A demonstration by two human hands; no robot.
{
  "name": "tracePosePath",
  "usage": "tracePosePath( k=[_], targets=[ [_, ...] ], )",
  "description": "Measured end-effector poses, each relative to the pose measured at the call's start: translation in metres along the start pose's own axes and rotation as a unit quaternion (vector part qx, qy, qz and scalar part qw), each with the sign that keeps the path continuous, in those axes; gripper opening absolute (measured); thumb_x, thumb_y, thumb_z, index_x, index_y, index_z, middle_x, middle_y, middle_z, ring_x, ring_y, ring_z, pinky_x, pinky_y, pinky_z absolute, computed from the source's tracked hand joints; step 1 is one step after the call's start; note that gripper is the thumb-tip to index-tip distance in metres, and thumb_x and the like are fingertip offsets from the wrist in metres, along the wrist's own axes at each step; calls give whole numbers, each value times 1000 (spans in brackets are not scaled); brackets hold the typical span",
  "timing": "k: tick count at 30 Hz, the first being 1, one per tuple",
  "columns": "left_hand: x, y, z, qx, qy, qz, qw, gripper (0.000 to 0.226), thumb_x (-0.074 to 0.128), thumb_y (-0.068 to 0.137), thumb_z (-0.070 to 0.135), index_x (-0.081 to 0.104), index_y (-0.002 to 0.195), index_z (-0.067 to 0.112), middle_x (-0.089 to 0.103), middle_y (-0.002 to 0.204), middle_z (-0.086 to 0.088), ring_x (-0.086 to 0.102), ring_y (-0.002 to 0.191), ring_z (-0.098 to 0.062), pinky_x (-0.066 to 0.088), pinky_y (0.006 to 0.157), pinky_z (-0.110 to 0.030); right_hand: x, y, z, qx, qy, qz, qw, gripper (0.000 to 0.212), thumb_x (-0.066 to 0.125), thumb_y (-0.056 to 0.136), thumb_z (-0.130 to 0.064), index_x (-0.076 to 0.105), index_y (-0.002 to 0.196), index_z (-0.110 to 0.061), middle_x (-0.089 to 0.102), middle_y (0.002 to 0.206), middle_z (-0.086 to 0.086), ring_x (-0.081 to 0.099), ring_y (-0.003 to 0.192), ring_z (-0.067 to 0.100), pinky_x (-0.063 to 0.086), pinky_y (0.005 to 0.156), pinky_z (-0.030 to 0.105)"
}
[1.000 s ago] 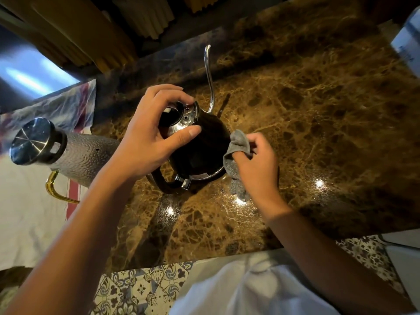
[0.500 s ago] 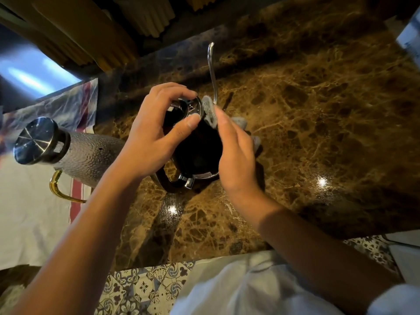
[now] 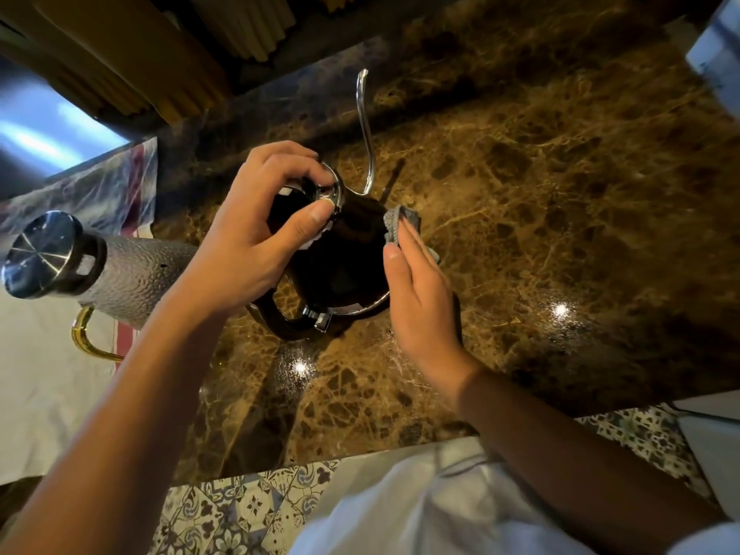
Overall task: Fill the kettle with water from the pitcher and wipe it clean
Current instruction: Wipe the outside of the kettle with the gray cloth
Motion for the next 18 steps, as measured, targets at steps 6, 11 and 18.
tracePosePath(
  k=[6,11,18],
  targets=[
    [0,-1,-1,3,1,-1,1000,35,57,104,29,51,138,22,48,140,2,48,134,-20,40,113,-46,-1,22,-25,-30,107,-27,994,51,38,110,-36,54,151,-11,56,155,1,47,145,4,37,123,31],
    [0,-2,-1,-8,-1,-13,1000,52,55,103,39,36,151,30,44,142,13,47,136,-20,42,112,-53,0,45,-39,-54,98,-69,991,48,37,111,-34,56,149,-10,60,150,3,51,142,7,39,121,30],
    [0,-2,-3,-20,2,-6,1000,54,57,101,44,40,150,29,44,140,20,47,135,-14,42,112,-51,-13,22,0,29,28,-84,996,63,32,107,-50,33,163,-22,33,169,-8,26,153,-4,21,129,27]
  ],
)
Point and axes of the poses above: each hand's wrist, its own y-axis towards the middle knuckle, its own x-axis out of the palm, z = x × y, the point moved 2 cm from there along y, towards the middle knuckle
